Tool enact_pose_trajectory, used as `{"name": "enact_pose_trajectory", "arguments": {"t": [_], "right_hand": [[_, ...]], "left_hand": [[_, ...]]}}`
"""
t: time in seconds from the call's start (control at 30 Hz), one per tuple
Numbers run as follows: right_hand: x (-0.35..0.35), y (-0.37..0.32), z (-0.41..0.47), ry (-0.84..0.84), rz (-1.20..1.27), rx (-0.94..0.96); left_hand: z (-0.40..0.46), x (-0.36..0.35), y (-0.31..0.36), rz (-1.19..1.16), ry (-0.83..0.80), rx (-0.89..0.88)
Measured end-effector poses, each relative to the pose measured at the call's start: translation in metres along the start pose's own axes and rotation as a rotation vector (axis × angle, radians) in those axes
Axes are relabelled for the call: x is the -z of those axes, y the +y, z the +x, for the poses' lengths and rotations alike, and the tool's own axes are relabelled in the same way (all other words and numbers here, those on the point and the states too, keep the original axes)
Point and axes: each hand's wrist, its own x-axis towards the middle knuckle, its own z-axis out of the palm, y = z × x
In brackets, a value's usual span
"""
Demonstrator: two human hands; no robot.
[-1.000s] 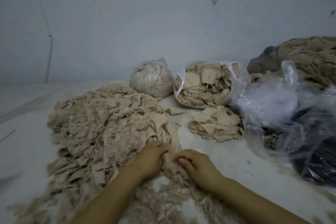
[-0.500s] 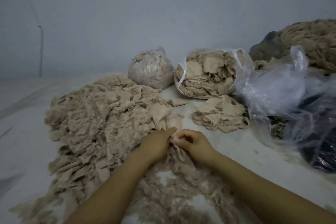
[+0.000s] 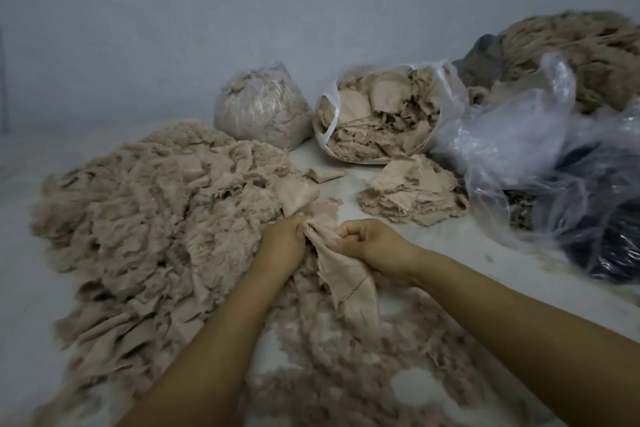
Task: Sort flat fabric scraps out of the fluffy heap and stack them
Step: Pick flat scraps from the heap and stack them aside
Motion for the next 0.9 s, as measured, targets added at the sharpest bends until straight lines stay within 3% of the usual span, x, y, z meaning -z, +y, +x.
{"name": "enact_pose_trajectory", "arguments": {"t": [0.13, 0.23, 0.37, 0.5, 0.57, 0.73, 0.8, 0.9], "right_hand": [[0.006, -0.016, -0.007, -0.086, 0.111, 0.122], [0.006, -0.021, -0.001, 0.121, 0.063, 0.156], [-0.012, -0.022, 0.014, 0.334, 0.029, 0.114], [-0.021, -0.023, 0.024, 0.472, 0.038, 0.177], [-0.016, -0.023, 0.026, 0.446, 0.076, 0.171], [0.006, -0.023, 0.014, 0.034, 0.188, -0.011], [0.010, -0.018, 0.014, 0.017, 0.234, -0.008], [0.012, -0.011, 0.014, 0.149, 0.327, 0.054]], "left_hand": [[0.000, 0.003, -0.008, -0.241, 0.062, 0.089], [0.000, 0.000, -0.006, -0.309, 0.032, 0.083], [-0.011, 0.004, 0.014, -0.553, 0.274, 0.112], [-0.022, 0.008, 0.025, -1.060, -0.125, 0.258], [-0.026, 0.006, 0.025, -1.162, -0.105, 0.269], [-0.024, 0.015, 0.026, -1.080, -0.033, 0.203], [-0.021, 0.017, 0.032, -0.937, -0.009, 0.158], [-0.011, 0.016, 0.034, -0.761, 0.112, 0.129]]}}
